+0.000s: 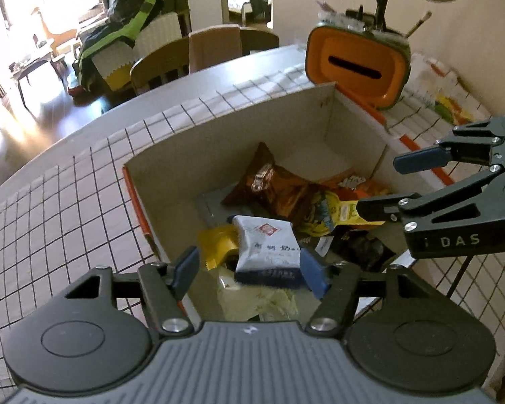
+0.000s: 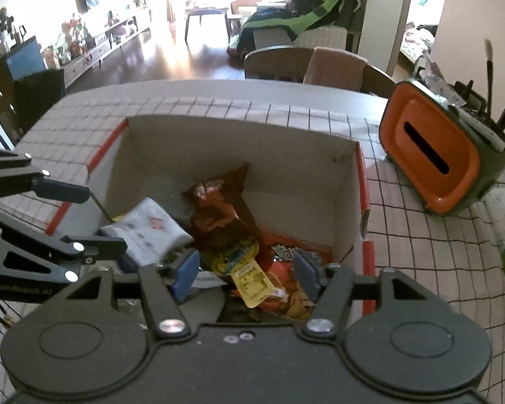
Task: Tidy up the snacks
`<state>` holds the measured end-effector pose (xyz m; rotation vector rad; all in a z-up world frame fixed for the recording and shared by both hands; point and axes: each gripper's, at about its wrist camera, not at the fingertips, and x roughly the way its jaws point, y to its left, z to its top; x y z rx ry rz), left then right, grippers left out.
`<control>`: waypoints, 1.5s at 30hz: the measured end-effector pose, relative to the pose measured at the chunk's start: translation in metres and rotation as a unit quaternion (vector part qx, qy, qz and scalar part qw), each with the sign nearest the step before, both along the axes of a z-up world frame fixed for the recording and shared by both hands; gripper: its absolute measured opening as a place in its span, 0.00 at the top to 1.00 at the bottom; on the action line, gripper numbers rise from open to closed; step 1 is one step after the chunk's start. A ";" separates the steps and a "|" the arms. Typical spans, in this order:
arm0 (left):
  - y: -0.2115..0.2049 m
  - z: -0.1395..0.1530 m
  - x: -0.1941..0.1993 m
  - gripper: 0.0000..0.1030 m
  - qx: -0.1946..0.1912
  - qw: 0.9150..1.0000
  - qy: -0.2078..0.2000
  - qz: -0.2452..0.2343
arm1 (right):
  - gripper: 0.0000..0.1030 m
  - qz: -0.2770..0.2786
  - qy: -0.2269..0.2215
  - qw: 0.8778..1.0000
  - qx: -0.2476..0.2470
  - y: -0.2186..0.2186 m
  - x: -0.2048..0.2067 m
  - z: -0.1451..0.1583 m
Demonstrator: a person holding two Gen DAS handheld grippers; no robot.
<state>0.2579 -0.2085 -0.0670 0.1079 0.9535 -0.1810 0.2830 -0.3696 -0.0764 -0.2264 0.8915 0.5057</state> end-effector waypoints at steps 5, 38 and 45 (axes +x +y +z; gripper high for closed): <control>0.011 0.017 -0.014 0.26 -0.020 0.999 -0.027 0.004 | 0.21 -0.019 -0.020 0.999 0.019 -0.002 -0.016 0.017; 0.082 0.074 -0.137 0.01 -0.102 0.990 -0.099 0.018 | 0.00 -0.103 -0.104 0.980 0.133 0.020 -0.152 0.074; 0.089 0.075 -0.151 0.00 -0.099 0.988 -0.109 0.035 | 0.00 -0.119 -0.117 0.976 0.140 0.031 -0.170 0.072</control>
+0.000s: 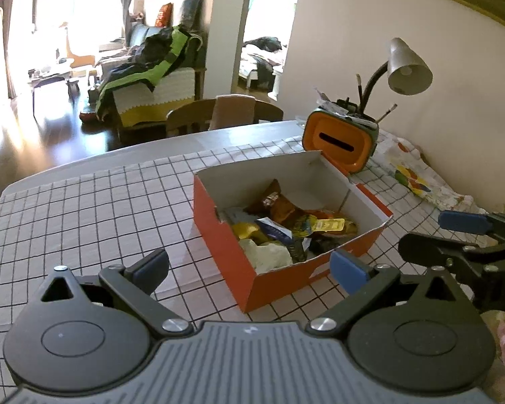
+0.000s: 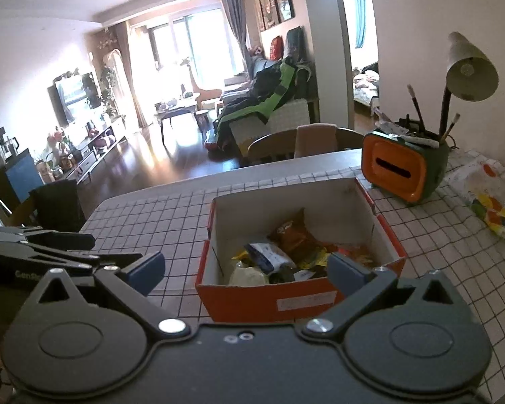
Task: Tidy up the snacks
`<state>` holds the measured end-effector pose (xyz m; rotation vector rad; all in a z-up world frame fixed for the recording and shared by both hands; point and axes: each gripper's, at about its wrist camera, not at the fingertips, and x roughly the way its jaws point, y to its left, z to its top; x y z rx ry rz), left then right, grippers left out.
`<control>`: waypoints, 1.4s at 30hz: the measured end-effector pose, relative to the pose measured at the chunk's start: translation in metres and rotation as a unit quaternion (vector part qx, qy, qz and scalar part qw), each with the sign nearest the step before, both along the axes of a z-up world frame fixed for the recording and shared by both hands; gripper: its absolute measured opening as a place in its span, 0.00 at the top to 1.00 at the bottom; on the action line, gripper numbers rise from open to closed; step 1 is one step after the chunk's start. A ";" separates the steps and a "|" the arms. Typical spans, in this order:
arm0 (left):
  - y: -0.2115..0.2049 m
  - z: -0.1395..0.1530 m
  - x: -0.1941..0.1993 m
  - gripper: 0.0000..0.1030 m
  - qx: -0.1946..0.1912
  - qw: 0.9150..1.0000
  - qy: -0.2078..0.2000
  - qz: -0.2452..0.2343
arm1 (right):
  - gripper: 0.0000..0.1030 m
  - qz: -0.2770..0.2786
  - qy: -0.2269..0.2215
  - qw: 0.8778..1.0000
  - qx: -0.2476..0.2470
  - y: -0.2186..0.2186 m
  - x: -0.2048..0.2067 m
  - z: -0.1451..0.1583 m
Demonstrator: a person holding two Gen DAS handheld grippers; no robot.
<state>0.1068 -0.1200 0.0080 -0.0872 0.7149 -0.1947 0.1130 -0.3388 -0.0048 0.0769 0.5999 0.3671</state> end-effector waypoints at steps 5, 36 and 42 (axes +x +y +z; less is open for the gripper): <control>-0.002 0.001 -0.006 0.00 0.005 1.000 -0.006 -0.001 | 0.00 -0.019 -0.009 1.000 0.016 -0.002 -0.007 0.000; 0.006 -0.002 -0.012 0.00 0.001 0.999 -0.010 0.030 | 0.00 -0.050 0.012 0.998 0.024 0.007 -0.009 -0.008; 0.007 -0.002 -0.011 0.00 -0.001 1.000 -0.009 0.030 | 0.00 -0.051 0.014 0.998 0.020 0.010 -0.009 -0.008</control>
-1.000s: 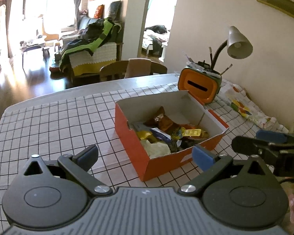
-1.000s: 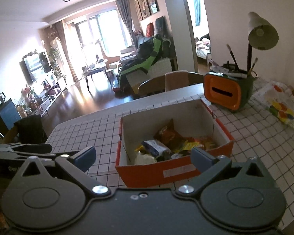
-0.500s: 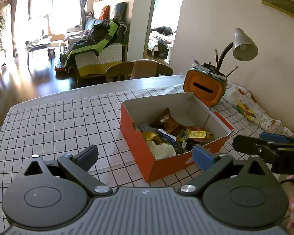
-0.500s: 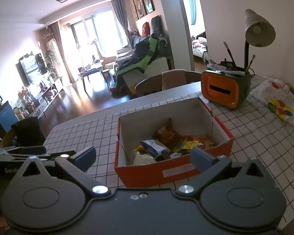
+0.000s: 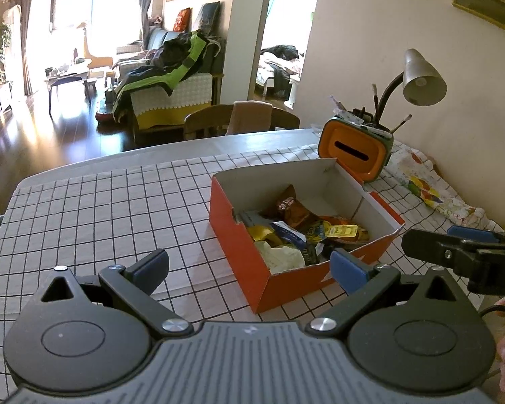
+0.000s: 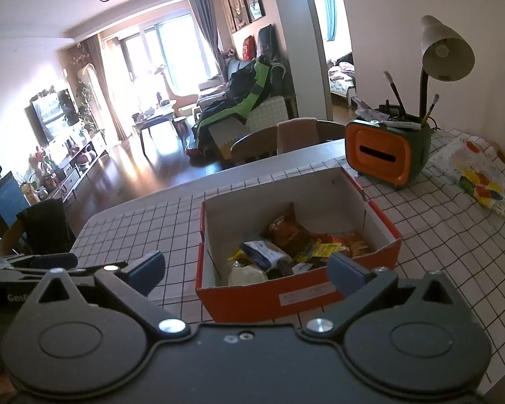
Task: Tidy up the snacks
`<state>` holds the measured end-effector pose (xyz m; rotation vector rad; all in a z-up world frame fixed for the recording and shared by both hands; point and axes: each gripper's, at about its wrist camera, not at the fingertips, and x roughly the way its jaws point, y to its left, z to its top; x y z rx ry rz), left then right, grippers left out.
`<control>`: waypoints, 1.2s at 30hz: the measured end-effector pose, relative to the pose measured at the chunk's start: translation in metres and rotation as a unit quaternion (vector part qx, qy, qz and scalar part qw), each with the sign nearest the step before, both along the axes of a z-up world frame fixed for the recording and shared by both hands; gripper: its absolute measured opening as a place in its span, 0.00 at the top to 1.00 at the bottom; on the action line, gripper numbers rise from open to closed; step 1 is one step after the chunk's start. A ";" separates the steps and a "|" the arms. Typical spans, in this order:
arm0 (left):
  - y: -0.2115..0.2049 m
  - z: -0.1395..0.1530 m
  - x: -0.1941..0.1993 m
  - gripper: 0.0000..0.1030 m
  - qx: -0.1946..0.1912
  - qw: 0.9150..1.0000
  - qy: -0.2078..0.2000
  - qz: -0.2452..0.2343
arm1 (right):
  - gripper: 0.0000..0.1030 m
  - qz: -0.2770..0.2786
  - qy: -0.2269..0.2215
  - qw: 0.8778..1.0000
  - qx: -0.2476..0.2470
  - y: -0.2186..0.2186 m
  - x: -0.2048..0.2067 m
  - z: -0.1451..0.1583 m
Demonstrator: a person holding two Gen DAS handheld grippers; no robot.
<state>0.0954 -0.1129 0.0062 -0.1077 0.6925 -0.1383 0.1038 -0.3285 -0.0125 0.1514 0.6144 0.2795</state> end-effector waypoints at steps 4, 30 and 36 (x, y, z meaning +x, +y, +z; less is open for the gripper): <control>0.001 0.000 0.000 0.00 -0.001 1.000 0.000 -0.001 | 0.00 -0.002 0.011 1.000 0.001 -0.001 0.001 -0.001; 0.002 0.004 -0.008 0.00 0.001 1.000 0.005 -0.014 | 0.00 -0.007 0.025 1.000 0.008 0.000 -0.009 -0.002; 0.002 0.003 -0.010 0.00 0.003 1.000 0.010 -0.015 | 0.00 -0.011 0.030 0.999 0.013 -0.003 -0.011 -0.004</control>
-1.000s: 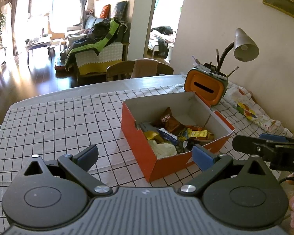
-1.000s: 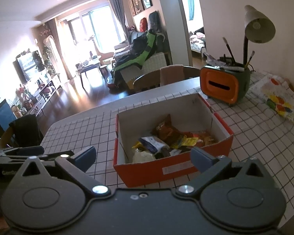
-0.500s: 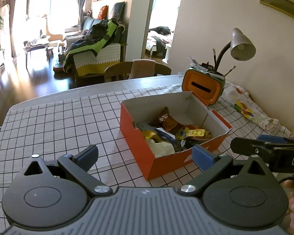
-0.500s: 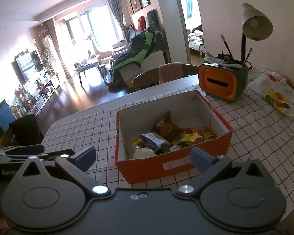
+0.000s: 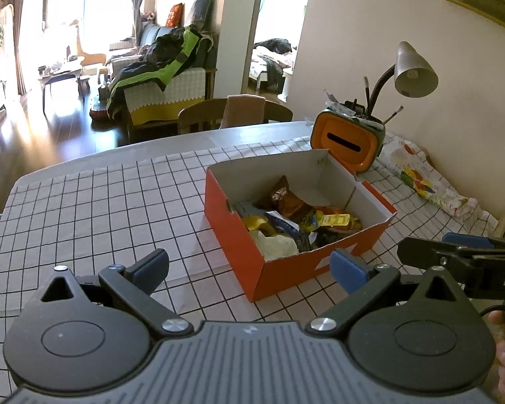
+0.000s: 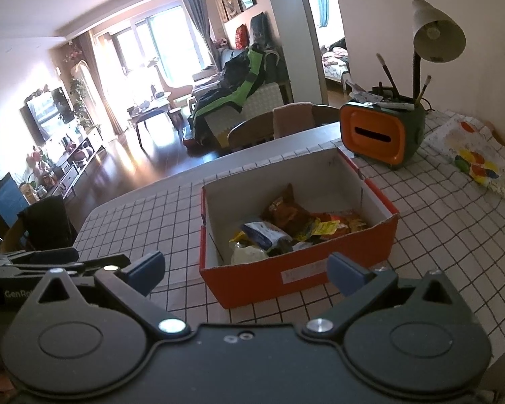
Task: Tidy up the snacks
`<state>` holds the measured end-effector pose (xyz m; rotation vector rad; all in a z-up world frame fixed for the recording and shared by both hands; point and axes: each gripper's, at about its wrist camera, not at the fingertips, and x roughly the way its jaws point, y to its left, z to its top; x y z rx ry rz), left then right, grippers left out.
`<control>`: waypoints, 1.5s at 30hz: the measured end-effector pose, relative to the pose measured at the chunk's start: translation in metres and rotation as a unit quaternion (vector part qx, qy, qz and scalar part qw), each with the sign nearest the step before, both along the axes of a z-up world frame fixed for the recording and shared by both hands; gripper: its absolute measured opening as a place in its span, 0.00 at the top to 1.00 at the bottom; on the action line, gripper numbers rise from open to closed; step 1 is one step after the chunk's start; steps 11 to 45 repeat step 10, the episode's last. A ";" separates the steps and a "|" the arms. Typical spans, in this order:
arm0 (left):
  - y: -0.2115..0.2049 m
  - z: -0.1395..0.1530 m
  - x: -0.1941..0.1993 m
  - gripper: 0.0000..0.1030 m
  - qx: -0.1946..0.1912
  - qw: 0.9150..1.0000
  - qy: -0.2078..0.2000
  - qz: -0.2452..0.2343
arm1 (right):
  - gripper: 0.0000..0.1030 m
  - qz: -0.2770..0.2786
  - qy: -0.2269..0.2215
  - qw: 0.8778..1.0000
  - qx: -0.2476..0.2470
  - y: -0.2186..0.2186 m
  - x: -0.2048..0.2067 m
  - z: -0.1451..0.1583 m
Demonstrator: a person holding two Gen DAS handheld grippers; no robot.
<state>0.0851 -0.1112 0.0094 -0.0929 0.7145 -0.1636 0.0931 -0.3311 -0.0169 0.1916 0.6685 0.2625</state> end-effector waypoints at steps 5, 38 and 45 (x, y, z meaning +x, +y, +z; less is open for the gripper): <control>0.000 0.000 0.000 0.00 0.002 1.000 0.000 0.000 | 0.00 -0.004 0.002 1.000 0.003 -0.002 -0.002 -0.001; -0.001 0.000 -0.001 0.00 0.004 1.000 0.003 -0.005 | 0.00 -0.008 0.004 1.000 0.007 -0.005 -0.004 -0.002; -0.001 0.000 -0.001 0.00 0.004 1.000 0.003 -0.005 | 0.00 -0.008 0.004 1.000 0.007 -0.005 -0.004 -0.002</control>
